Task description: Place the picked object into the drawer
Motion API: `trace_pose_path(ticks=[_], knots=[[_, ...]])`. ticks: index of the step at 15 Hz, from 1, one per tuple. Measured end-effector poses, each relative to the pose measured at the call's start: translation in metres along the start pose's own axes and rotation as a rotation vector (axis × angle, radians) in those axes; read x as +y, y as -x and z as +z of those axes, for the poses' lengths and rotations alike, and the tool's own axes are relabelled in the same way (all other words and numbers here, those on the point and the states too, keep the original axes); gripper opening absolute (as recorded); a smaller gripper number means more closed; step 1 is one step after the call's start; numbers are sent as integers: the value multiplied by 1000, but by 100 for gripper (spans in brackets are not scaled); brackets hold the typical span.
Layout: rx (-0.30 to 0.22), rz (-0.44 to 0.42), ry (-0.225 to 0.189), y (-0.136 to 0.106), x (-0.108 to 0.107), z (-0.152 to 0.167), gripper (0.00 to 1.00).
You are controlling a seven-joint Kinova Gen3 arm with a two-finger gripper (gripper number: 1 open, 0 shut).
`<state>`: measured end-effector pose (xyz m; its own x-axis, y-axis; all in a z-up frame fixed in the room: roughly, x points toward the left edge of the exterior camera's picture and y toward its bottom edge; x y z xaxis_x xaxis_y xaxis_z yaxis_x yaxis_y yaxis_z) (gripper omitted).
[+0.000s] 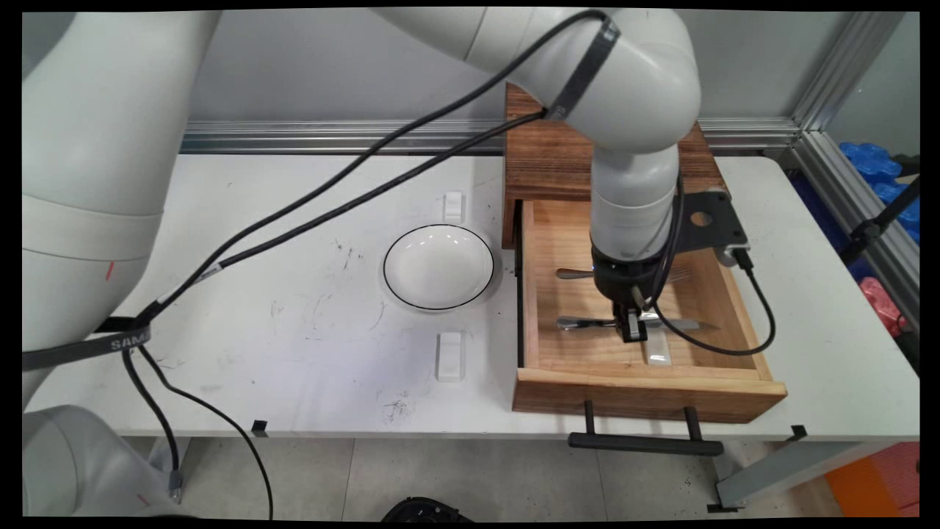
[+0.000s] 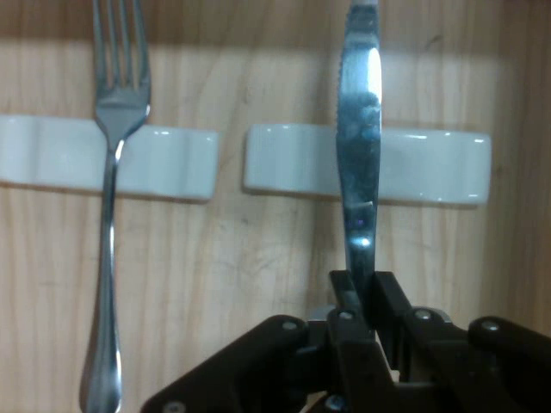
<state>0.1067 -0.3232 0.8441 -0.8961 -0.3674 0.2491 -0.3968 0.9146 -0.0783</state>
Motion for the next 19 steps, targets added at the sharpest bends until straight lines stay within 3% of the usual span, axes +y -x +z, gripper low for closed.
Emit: trace_pose_path(ticks=[11, 12, 19], knots=[[-52, 17, 14, 4, -4, 24, 0], [-51, 18, 17, 5, -3, 25, 100], [-16, 50, 15, 2, -7, 16, 100]])
